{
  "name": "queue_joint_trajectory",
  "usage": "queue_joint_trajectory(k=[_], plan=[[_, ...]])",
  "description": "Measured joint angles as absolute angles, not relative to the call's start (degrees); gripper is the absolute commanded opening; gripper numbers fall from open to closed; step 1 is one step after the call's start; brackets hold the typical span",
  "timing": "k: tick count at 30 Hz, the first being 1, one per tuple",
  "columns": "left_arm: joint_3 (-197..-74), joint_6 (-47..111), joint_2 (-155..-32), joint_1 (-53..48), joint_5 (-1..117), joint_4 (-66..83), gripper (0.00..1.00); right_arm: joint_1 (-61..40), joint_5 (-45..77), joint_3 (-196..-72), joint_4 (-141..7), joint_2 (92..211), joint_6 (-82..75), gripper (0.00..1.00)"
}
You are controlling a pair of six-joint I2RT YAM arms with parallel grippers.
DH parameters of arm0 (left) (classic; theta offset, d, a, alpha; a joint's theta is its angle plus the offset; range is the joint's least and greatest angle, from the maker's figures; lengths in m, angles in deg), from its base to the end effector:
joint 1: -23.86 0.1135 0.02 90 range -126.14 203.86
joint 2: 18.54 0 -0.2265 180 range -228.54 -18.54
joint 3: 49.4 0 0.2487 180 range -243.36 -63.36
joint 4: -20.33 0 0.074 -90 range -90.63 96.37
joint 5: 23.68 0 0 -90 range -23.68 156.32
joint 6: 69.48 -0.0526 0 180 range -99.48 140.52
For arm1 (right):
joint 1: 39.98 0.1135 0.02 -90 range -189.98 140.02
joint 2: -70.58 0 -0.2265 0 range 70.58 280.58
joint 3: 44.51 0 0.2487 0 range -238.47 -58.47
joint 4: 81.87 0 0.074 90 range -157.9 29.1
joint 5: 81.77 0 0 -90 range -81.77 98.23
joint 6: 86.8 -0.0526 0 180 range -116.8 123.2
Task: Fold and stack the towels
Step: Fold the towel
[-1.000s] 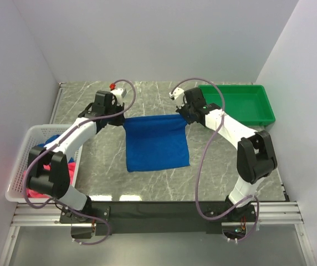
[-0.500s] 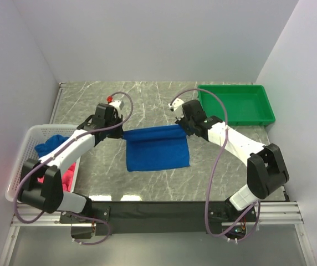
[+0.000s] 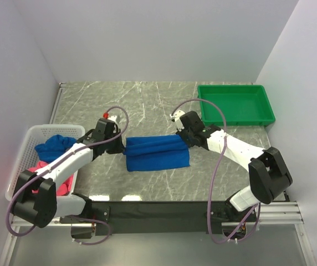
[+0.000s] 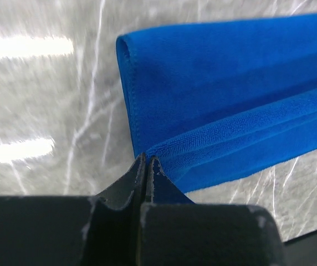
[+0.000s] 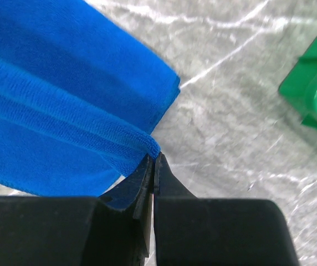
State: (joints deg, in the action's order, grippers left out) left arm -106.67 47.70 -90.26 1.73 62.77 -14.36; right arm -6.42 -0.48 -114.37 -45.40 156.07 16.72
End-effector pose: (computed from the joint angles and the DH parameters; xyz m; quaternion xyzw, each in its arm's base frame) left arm 0.2512 -0.1057 0.1708 -0.0305 0.9362 -0.1719 0.3050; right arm 0.2703 0.1698 0.1729 -0.3540 0.8744 -0.0144 0.3314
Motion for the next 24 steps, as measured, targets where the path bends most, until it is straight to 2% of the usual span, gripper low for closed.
queue_joint_trajectory(k=[11, 24], plan=[[-102.78, 54.06, -90.52, 0.49, 63.14, -12.79, 0.01, -5.72, -0.68, -112.67, -43.13, 155.64, 12.02, 0.00], [-102.80, 56.79, -96.77, -0.89, 65.13, -12.48, 0.01, -5.72, 1.44, -111.64, -41.14, 158.63, 6.73, 0.00]])
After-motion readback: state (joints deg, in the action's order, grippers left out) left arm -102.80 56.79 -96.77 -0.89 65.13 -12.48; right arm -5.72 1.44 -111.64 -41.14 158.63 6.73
